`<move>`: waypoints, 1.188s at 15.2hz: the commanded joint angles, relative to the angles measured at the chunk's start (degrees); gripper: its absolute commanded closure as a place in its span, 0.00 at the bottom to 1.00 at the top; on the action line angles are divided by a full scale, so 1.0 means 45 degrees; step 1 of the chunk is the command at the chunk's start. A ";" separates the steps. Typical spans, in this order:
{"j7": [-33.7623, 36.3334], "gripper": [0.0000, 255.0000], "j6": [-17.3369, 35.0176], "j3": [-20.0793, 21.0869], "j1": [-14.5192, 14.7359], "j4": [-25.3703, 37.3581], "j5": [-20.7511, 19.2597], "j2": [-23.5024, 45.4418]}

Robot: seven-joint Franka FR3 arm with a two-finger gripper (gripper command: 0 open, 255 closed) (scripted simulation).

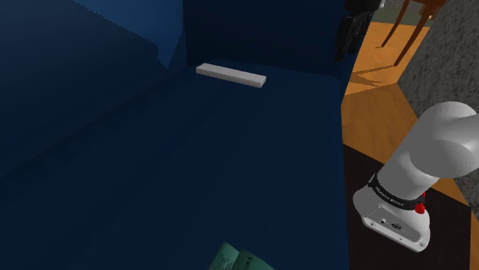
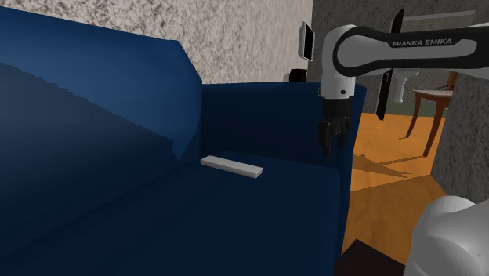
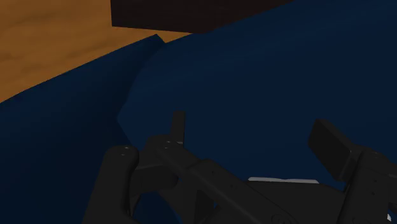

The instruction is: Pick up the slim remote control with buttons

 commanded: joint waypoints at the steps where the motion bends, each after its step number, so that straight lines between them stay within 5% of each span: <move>1: 0.0000 0.00 0.0000 0.0000 0.0000 0.0000 0.0000 0.0000; 18: 0.1021 0.00 0.3170 0.1851 0.1380 0.4153 0.1527 0.6525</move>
